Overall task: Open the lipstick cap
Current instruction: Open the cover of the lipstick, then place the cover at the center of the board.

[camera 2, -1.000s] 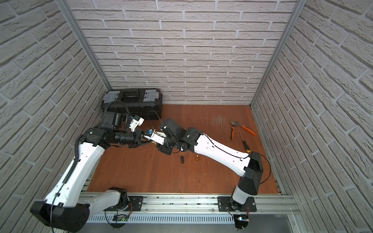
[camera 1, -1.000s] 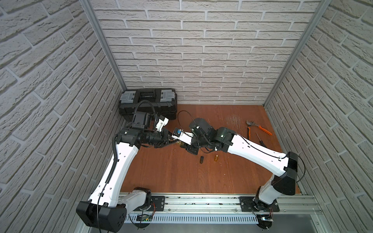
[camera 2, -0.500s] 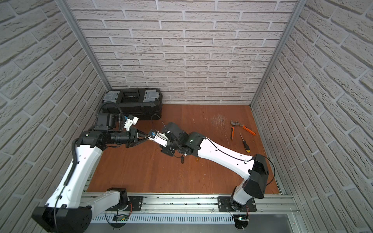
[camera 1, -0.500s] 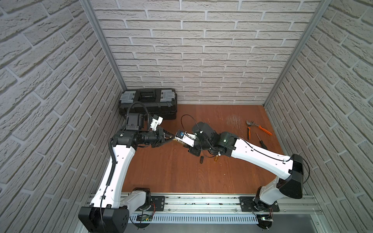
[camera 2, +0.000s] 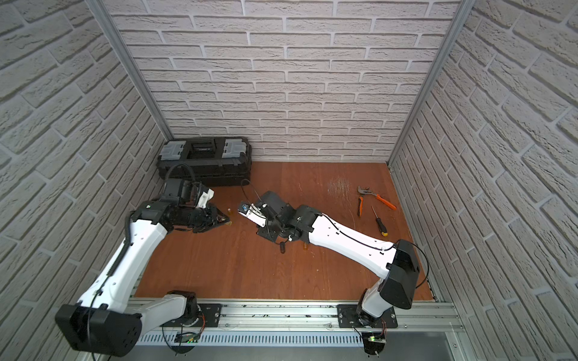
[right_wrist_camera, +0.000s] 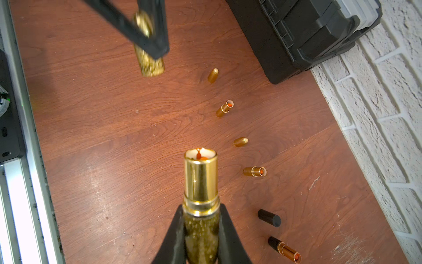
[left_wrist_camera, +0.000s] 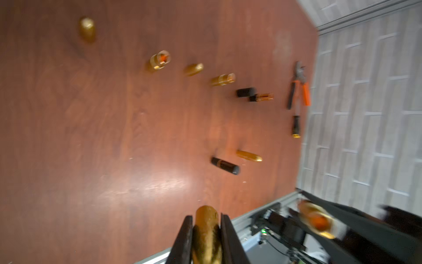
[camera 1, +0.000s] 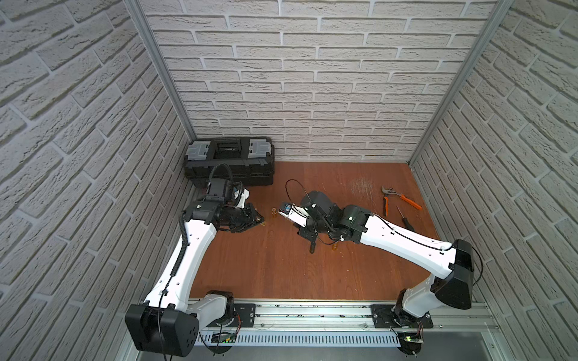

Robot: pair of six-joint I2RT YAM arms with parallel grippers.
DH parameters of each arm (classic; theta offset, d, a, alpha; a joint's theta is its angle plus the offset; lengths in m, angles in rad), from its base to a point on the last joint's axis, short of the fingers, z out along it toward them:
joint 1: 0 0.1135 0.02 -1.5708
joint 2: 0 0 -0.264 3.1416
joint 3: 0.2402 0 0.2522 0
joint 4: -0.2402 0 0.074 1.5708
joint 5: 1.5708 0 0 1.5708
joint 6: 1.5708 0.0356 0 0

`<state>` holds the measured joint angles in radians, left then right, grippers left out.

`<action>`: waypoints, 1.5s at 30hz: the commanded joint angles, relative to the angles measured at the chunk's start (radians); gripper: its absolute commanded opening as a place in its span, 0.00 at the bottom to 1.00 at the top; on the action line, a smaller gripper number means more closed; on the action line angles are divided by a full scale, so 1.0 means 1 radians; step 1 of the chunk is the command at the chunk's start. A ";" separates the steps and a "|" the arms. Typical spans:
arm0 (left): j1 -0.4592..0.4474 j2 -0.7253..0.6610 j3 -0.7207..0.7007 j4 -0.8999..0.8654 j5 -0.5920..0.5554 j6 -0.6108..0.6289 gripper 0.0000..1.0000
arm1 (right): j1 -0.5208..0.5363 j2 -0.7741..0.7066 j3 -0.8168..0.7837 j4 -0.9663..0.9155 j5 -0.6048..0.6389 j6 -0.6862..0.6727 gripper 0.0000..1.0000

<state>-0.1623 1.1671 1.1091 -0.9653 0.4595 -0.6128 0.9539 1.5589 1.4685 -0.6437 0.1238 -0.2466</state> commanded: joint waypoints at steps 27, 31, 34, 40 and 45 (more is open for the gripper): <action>-0.266 0.413 -0.169 0.306 -0.539 -0.058 0.06 | 0.005 -0.109 -0.027 -0.052 0.062 0.045 0.04; -0.265 0.418 -0.188 0.312 -0.535 -0.059 0.06 | 0.004 -0.102 -0.025 -0.056 0.065 0.043 0.04; -0.265 0.421 -0.193 0.312 -0.535 -0.058 0.08 | 0.004 -0.103 -0.024 -0.052 0.062 0.043 0.04; -0.264 0.418 -0.204 0.314 -0.524 -0.060 0.24 | 0.005 -0.096 -0.021 -0.057 0.062 0.042 0.05; -0.265 0.401 -0.201 0.300 -0.523 -0.067 0.32 | 0.005 -0.094 -0.013 -0.058 0.060 0.041 0.05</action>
<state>-0.4221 1.5795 0.9169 -0.6590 -0.0605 -0.6666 0.9539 1.4708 1.4467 -0.7017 0.1799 -0.2161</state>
